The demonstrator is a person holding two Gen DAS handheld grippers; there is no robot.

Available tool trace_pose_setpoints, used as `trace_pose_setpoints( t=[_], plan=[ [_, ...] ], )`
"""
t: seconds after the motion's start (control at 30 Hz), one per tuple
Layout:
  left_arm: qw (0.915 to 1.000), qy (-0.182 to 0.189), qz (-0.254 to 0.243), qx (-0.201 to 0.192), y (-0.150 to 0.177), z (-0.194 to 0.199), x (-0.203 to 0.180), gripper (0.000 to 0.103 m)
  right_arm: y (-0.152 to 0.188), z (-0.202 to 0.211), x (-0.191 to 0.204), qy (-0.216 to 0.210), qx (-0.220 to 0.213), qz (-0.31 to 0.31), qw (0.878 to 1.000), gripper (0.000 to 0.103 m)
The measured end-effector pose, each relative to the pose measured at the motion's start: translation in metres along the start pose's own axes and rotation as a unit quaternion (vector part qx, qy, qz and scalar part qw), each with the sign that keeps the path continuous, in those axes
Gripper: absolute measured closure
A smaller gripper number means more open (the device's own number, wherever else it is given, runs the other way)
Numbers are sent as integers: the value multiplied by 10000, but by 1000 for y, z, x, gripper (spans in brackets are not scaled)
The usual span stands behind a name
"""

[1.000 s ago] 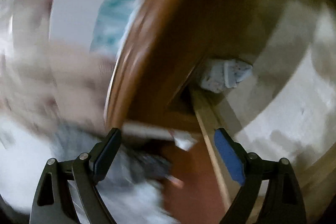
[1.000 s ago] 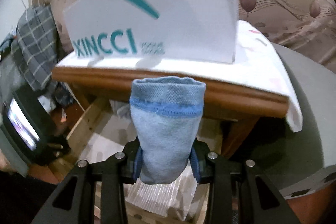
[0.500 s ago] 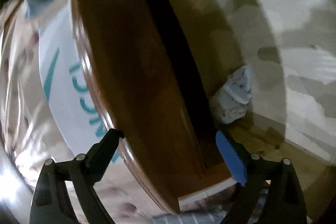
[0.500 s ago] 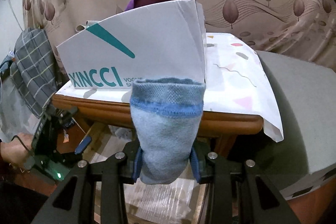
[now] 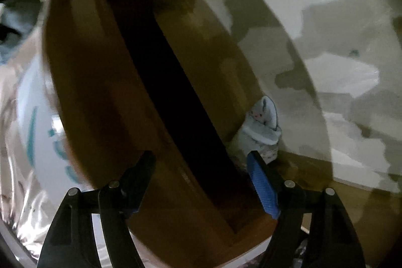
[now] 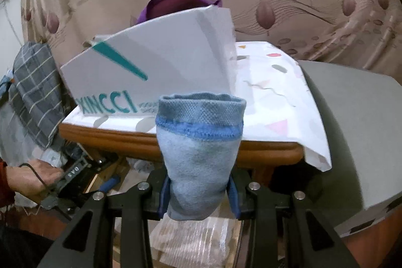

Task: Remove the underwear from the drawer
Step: 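Grasp the white floral sock in the drawer with the left while the right holds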

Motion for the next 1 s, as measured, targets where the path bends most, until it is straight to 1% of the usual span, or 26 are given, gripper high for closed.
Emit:
trace_pose_setpoints(
  t=[0.07, 0.1, 0.13, 0.17, 0.2, 0.23, 0.3, 0.37, 0.5, 0.6, 0.63, 0.7, 0.77, 0.93, 1.0],
  plan=[
    [9996, -9, -272, -64, -4, -5, -13, 29, -3, 4, -8, 112, -110, -106, 9998, 66],
    [9992, 8, -390, -119, -6, -6, -19, 33, -5, 6, -12, 166, -146, -131, 9997, 66],
    [9989, 112, -437, -96, -7, -7, -23, 35, -7, 8, -17, 197, -179, -184, 9995, 66],
    [9988, 226, -436, -51, -9, -11, -26, 38, -8, 9, -22, 218, -205, -255, 9992, 66],
    [9988, 248, -412, -36, -10, -15, -28, 42, -10, 10, -25, 243, -223, -306, 9990, 66],
    [9990, 212, -386, -20, -12, -19, -29, 44, -11, 11, -29, 252, -232, -367, 9987, 66],
    [9988, 279, -385, 63, -15, -29, -29, 51, -12, 11, -35, 275, -231, -447, 9984, 66],
    [9987, 190, -466, 116, -19, -34, -28, 51, -13, 11, -39, 298, -204, -480, 9982, 66],
    [9980, 191, -540, 271, -21, -56, -28, 51, -14, 12, -39, 352, -218, -399, 9983, 66],
    [9975, 151, -599, 329, -23, -65, -29, 51, -15, 12, -39, 348, -224, -381, 9984, 66],
    [9966, 82, -784, 229, -24, -66, -33, 47, -16, 11, -38, 363, -225, -367, 9984, 66],
    [9960, 107, -879, 136, -28, -65, -35, 38, -15, 10, -39, 375, -204, -354, 9985, 66],
    [9953, 98, -951, 124, -30, -68, -37, 33, -14, 9, -38, 378, -180, -340, 9985, 66],
    [9901, 144, -1368, 269, -30, -80, -46, 33, -12, 4, -34, 403, -95, -233, 9989, 66],
    [9880, 251, -1483, 345, -32, -85, -48, 40, -10, 2, -31, 347, -27, -224, 9991, 66]
  ],
)
Point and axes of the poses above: each gripper's, at about its wrist camera, not at the fingertips, and z roughly against the way its jaws point, x to its left, y to its underside, the point moved 1 cm from there along -z, roughly the way its jaws point, and after that the axes turned 7 degrees about y, right-handed, at the moved point
